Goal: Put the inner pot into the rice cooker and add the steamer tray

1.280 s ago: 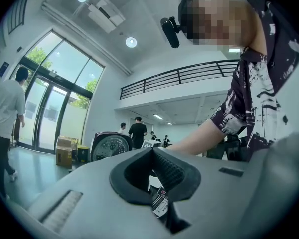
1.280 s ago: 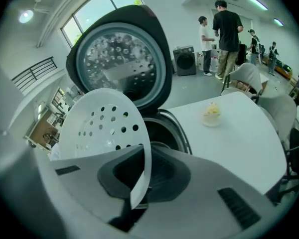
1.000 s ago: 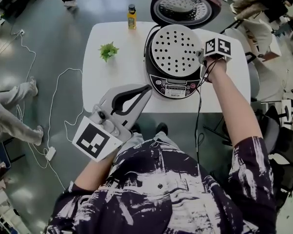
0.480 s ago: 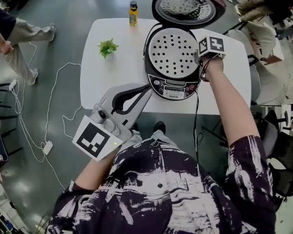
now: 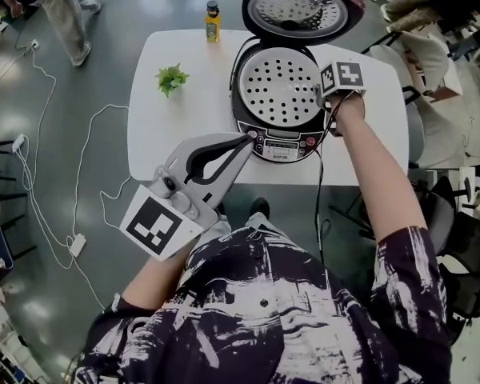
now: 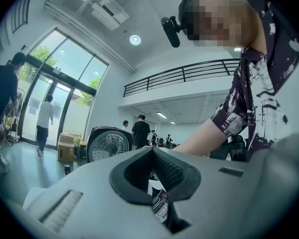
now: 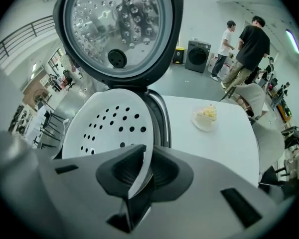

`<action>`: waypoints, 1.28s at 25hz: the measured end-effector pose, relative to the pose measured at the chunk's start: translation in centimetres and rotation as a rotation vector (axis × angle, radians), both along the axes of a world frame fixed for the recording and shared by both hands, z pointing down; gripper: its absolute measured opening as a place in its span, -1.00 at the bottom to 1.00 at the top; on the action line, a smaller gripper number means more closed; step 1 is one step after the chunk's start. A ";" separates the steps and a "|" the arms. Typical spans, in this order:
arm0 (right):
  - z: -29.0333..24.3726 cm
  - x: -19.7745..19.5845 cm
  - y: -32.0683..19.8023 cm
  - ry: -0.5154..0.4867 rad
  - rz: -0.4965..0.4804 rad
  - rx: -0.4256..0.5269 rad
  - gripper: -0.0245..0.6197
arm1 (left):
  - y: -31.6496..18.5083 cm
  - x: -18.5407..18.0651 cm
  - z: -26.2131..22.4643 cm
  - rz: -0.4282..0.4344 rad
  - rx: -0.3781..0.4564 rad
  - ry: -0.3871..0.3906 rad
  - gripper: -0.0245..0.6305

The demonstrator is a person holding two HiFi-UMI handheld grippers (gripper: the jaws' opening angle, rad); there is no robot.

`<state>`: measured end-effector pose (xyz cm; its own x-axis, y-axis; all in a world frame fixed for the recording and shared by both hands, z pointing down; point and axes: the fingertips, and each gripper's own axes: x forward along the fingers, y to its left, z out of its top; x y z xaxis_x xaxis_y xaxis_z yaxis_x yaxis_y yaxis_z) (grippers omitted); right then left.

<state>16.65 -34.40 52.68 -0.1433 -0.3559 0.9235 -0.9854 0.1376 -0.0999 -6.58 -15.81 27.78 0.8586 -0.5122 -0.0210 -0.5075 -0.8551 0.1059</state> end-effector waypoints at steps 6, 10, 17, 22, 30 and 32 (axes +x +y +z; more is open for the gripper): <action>-0.3 0.0 0.7 -0.045 -0.027 0.012 -0.71 | 0.2 1.2 -0.3 0.030 0.006 -0.004 -0.91; -0.8 0.0 1.1 -0.074 -0.027 0.024 -0.70 | 0.5 1.8 -0.8 0.041 0.011 -0.008 -0.91; -1.9 -0.3 1.1 -0.001 -0.128 0.062 -0.63 | 1.0 2.2 -0.7 0.044 0.007 -0.011 -0.91; -2.1 -0.5 0.8 0.098 -0.232 0.063 -0.59 | 1.1 2.3 -0.6 0.037 0.006 -0.011 -0.91; 0.2 0.0 1.3 0.235 -0.281 0.046 -0.52 | 1.6 2.4 -0.5 0.027 -0.002 -0.017 -0.91; 0.2 -0.2 1.2 0.252 -0.299 0.056 -0.52 | 1.6 2.2 -0.4 0.021 -0.006 -0.016 -0.91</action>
<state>16.44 -33.22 52.88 -0.0193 -0.3836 0.9233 -0.8938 0.4204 0.1560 -4.33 -14.19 27.40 0.8696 -0.4937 -0.0038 -0.4907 -0.8652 0.1029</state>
